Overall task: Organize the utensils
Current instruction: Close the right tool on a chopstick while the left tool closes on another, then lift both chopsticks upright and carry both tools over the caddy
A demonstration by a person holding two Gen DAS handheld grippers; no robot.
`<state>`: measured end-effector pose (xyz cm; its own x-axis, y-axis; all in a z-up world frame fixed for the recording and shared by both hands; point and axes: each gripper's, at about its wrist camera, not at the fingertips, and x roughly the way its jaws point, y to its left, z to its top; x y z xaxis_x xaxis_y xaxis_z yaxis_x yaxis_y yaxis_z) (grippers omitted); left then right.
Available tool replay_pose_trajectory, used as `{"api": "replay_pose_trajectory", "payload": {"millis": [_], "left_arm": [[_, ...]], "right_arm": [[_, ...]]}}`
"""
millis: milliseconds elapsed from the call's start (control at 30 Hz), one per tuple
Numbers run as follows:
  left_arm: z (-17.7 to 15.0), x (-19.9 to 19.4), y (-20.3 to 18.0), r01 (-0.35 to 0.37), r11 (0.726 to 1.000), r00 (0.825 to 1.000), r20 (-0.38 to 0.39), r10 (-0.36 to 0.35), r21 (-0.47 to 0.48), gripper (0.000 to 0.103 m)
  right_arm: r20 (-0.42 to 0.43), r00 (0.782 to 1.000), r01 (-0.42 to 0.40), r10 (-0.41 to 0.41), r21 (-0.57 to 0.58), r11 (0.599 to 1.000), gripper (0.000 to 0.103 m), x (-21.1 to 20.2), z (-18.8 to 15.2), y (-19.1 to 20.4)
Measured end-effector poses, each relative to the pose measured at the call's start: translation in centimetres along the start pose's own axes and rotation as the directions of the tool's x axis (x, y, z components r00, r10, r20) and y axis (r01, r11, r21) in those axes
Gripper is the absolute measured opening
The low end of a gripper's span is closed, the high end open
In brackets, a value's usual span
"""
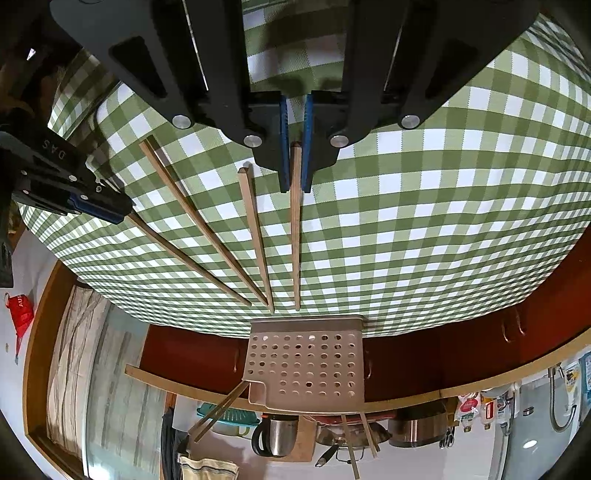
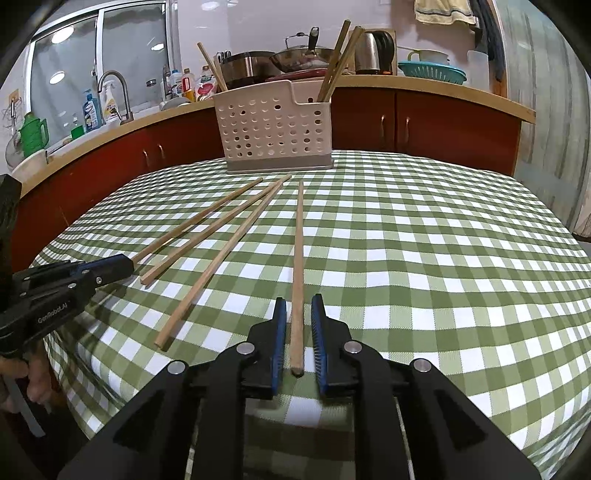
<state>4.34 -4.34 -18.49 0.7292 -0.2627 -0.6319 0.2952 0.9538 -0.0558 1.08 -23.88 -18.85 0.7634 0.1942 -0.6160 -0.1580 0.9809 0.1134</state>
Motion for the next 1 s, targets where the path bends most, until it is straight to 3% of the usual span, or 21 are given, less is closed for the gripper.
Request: {"api": "replay_pose_trajectory", "payload": {"millis": [167, 533, 1000], "left_arm": [[0.1, -0.6, 0.4, -0.006, 1.0, 1.0, 0.013, 0.006, -0.006, 0.006], [1.8, -3.3, 1.2, -0.039, 0.999, 0.992, 0.117, 0.041, -0.015, 0.006], [5.9, -8.8, 2.1, -0.06, 0.998, 0.958, 0.278, 0.067, -0.035, 0.006]], "right_arm": [[0.016, 1.0, 0.003, -0.002, -0.019, 1.0, 0.007, -0.7, 0.1, 0.6], [0.157, 0.987, 0.029, -0.022, -0.047, 0.998, 0.007, -4.4, 2.9, 1.4], [0.296, 0.955, 0.028, -0.012, -0.05, 0.998, 0.007, -8.5, 6.3, 1.8]]}}
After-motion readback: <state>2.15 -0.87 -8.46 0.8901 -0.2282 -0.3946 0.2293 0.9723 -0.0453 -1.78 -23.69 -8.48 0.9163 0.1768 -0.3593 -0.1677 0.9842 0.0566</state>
